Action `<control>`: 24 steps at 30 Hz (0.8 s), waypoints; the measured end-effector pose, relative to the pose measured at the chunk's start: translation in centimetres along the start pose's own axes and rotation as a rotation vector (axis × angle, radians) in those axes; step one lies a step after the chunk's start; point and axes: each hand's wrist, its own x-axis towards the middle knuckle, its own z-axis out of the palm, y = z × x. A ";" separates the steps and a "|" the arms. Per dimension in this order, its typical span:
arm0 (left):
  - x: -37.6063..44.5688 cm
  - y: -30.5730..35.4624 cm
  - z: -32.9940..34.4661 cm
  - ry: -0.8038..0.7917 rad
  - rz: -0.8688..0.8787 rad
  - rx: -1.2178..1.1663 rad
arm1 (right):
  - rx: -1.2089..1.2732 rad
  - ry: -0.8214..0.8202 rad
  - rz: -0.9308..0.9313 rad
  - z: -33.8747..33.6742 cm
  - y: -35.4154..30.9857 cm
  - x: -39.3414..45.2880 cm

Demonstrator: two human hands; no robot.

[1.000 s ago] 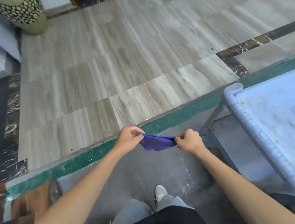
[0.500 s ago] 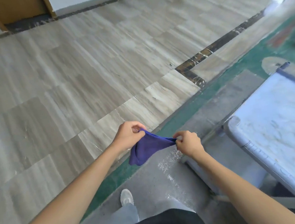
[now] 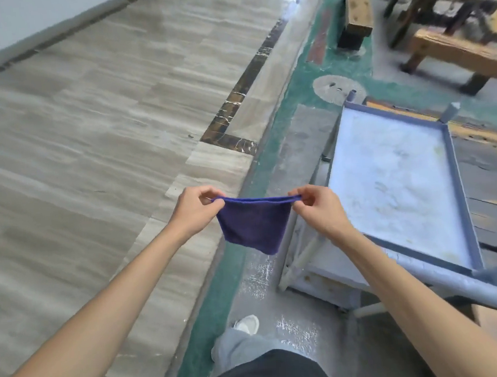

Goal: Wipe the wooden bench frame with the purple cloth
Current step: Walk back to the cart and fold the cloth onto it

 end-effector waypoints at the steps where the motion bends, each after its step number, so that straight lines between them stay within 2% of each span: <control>1: 1.7 0.9 0.6 -0.028 0.022 0.004 | 0.021 0.043 0.004 -0.7 0.2 1.1; 7: 12.6 9.0 4.3 -0.245 0.235 0.051 | 0.258 0.294 0.089 -5.7 1.4 7.0; 10: 15.5 12.8 5.8 -0.284 0.328 -0.008 | 0.450 0.336 0.111 -8.2 0.7 7.9; 14: 17.6 18.9 9.8 -0.442 0.410 -0.159 | 0.650 0.460 0.118 -12.9 -0.6 7.9; 20: 18.7 27.6 17.3 -0.780 0.465 -0.348 | 0.754 0.763 0.075 -20.4 -1.5 6.5; 24: 18.9 31.5 22.9 -1.063 0.544 -0.350 | 0.717 0.991 0.104 -24.4 0.0 5.5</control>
